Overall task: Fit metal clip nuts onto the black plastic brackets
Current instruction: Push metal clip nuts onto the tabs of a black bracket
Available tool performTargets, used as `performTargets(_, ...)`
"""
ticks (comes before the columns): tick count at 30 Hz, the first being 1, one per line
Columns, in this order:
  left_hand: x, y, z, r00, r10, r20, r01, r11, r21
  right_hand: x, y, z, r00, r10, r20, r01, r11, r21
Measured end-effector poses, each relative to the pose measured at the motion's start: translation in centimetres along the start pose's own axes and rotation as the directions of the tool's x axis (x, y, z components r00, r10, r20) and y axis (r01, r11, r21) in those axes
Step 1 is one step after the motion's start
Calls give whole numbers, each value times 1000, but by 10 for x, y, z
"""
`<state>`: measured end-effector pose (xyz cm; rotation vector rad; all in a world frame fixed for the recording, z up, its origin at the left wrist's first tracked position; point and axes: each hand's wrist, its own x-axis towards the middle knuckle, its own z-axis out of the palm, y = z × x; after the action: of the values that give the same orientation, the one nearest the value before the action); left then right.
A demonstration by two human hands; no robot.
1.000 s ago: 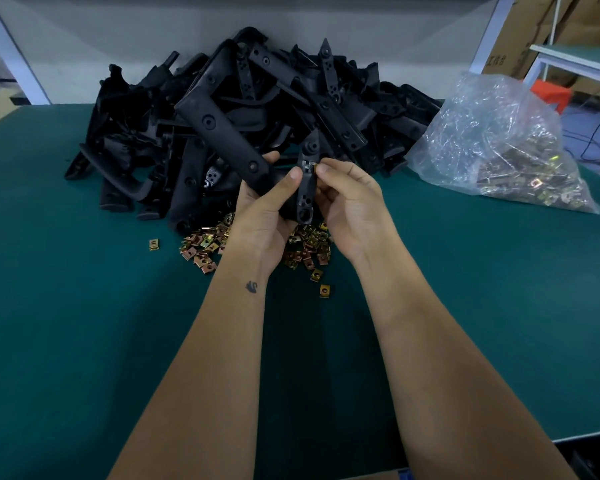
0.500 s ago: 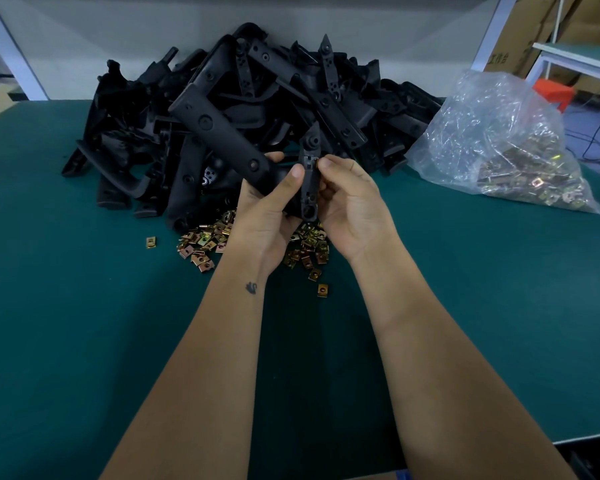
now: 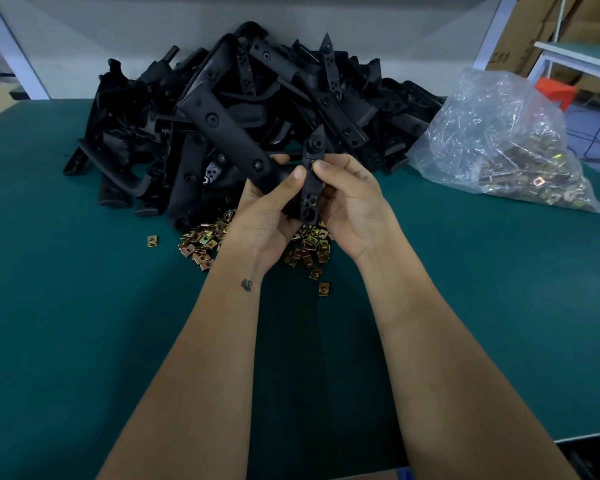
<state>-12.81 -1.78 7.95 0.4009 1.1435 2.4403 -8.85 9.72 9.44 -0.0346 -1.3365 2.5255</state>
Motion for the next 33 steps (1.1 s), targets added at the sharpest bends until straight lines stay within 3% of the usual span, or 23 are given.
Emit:
performTargets(12, 1, -6, 4, 998, 17, -56, -20, 999, -48, 2, 0, 0, 999, -48, -25, 47, 998, -44)
performTargets(15, 2, -6, 3, 996, 42, -76, -53, 988, -144, 2, 2, 3, 997, -78, -24, 74, 990, -122)
performTargets(19, 7, 5, -6, 966, 115, -230, -168, 960, -226, 2, 6, 7, 987, -136, -82, 103, 941, -323)
performTargets(22, 8, 18, -19, 928, 155, -340, -257, 925, -279, 1, 14, 8, 976, -211, -56, 125, 750, -650)
performTargets(26, 6, 27, -31, 905, 183, -384, -304, 910, -283, -2, 27, 16, 968, -219, 122, 203, 402, -893)
performTargets(30, 6, 27, -31, 903, 162, -397, -281, 923, -263, -6, 35, 18, 951, -96, 294, 294, -22, -956)
performTargets(31, 6, 27, -31, 907, 155, -391, -269, 929, -255, -6, 36, 18, 950, -72, 304, 297, -93, -950)
performTargets(33, 6, 25, -30, 914, 143, -379, -247, 938, -244, -5, 37, 17, 950, -50, 307, 298, -137, -945)
